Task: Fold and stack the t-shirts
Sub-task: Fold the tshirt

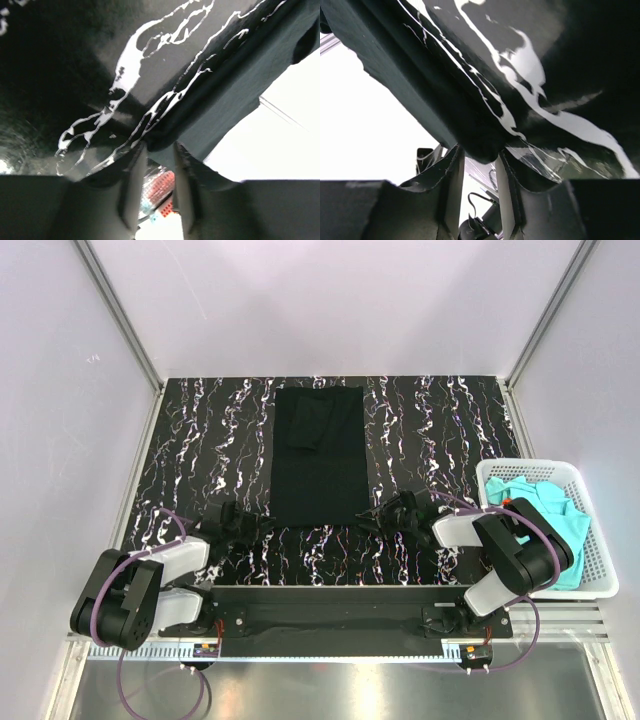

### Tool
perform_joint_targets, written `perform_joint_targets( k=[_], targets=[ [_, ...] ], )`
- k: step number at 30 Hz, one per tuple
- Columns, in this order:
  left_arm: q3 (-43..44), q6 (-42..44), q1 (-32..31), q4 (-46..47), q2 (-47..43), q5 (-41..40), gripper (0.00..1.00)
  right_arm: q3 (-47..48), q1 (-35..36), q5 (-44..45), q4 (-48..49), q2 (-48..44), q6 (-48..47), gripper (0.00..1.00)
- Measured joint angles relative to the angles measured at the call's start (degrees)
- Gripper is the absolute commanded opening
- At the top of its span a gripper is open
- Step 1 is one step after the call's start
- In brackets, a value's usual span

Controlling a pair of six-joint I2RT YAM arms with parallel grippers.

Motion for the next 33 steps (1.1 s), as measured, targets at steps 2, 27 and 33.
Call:
perform_joint_targets(
  k=[2, 27, 33],
  targets=[
    [0.0, 0.5, 0.02, 0.55, 0.66, -0.04, 0.2, 0.61, -0.09, 0.0, 0.04, 0.76, -0.02, 0.31],
    [2.34, 16.06, -0.85, -22.56, -25.2, 3.08, 0.0, 2.71, 1.51, -2.51, -28.76, -19.98, -13.14, 0.0],
    [2.34, 16.44, -1.6, -33.73, -39.95, 3.56, 0.0, 1.7, 7.26, -2.25, -35.5, -28.83, -11.13, 0.0]
  ],
)
